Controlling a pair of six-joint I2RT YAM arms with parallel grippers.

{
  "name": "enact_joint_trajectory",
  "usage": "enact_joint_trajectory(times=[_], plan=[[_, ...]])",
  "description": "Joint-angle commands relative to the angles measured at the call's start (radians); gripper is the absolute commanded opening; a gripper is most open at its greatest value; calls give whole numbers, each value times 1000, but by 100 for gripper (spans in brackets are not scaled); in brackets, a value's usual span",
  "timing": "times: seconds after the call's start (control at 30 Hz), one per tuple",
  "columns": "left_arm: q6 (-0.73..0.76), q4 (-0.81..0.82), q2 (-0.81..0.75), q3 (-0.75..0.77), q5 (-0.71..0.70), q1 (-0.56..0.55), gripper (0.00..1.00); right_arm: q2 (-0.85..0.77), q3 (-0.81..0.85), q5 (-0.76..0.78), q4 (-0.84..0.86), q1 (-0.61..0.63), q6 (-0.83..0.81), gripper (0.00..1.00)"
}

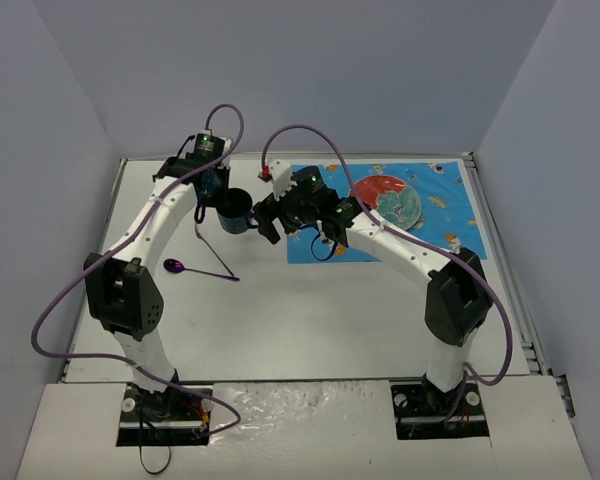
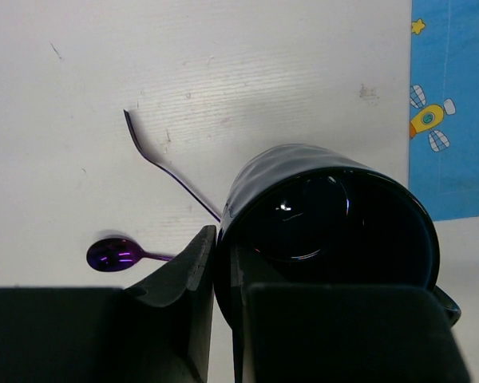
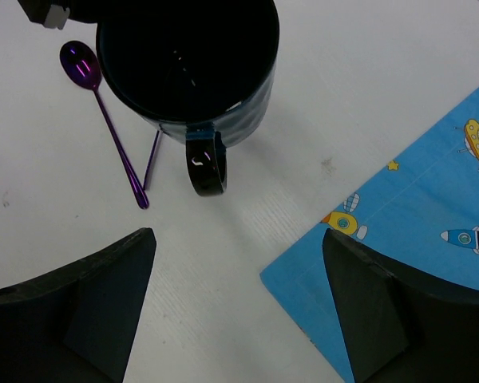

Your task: Set the dinner table for one person

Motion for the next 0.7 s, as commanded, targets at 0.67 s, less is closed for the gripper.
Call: enact_joint_trajectory(times=[0.67], plan=[[-112, 23, -148, 40, -2, -82, 0, 26, 95, 58, -24, 56, -49, 61]])
